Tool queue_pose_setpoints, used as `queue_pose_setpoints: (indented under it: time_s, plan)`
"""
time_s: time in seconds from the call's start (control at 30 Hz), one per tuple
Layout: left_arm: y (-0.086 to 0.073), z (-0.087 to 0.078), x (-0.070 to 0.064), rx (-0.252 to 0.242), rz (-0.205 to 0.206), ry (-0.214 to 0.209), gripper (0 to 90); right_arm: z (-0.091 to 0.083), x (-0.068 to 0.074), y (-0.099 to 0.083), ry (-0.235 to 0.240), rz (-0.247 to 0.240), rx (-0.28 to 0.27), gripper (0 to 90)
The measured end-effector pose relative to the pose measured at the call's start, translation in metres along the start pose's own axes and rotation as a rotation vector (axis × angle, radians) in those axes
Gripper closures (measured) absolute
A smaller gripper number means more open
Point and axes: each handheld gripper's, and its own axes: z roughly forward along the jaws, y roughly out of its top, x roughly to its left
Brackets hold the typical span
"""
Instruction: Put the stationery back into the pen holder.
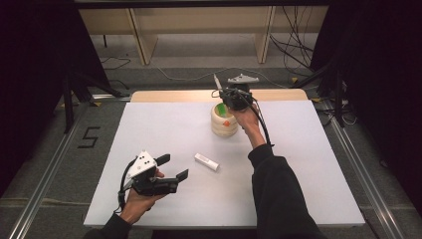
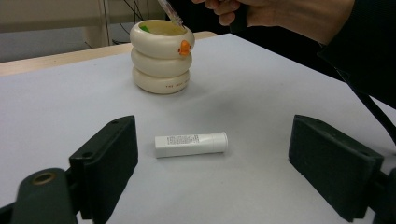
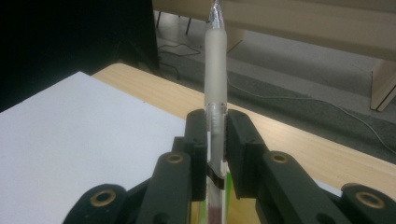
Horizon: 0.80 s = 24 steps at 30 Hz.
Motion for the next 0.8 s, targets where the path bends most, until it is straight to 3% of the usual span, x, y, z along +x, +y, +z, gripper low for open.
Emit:
queue_pose_setpoints:
  time_s: [0.8]
  plan:
    - [0.0,0.0,0.0,-0.003,-0.004,-0.002,15.2,0.017,0.007,-0.016,0.0,0.013,0.018,79.6]
